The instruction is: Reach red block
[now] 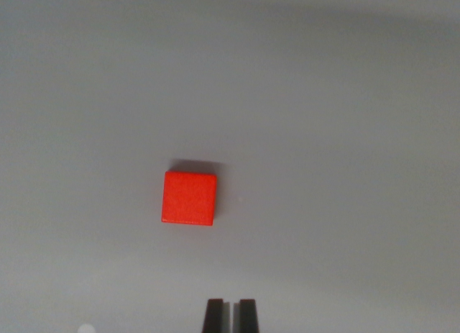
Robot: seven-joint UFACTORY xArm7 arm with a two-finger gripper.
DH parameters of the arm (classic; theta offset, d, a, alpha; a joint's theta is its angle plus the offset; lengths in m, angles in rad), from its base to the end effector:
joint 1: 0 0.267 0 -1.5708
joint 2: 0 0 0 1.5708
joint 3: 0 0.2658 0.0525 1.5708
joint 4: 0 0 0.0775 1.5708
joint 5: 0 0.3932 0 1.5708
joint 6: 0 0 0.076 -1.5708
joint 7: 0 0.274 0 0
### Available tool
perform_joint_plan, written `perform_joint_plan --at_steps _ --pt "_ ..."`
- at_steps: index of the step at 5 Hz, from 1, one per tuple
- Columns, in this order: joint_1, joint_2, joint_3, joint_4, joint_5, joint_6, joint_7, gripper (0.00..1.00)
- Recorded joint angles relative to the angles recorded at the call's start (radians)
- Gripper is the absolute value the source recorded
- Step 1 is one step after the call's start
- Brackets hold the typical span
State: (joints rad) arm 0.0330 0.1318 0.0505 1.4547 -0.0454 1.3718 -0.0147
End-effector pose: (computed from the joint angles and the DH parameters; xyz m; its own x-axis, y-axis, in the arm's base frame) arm 0.5488 0.0344 0.2251 0.9931 0.1067 -0.0494 0.1086 -0.9934 0.0366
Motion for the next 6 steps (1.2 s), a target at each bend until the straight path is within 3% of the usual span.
perform_joint_plan --at_steps 1,2,3,4,5,6 --pt "0.0018 0.022 0.001 -0.023 -0.0009 -0.044 0.001 0.00" --pt "0.0018 0.022 0.001 -0.023 -0.0009 -0.044 0.001 0.00" --pt "0.0037 0.043 0.001 -0.045 -0.0018 -0.088 0.003 0.00" --pt "0.0037 0.043 0.001 -0.045 -0.0018 -0.088 0.003 0.00" --pt "0.0056 0.066 0.002 -0.070 -0.0027 -0.135 0.004 0.00" --pt "0.0056 0.066 0.002 -0.070 -0.0027 -0.135 0.004 0.00"
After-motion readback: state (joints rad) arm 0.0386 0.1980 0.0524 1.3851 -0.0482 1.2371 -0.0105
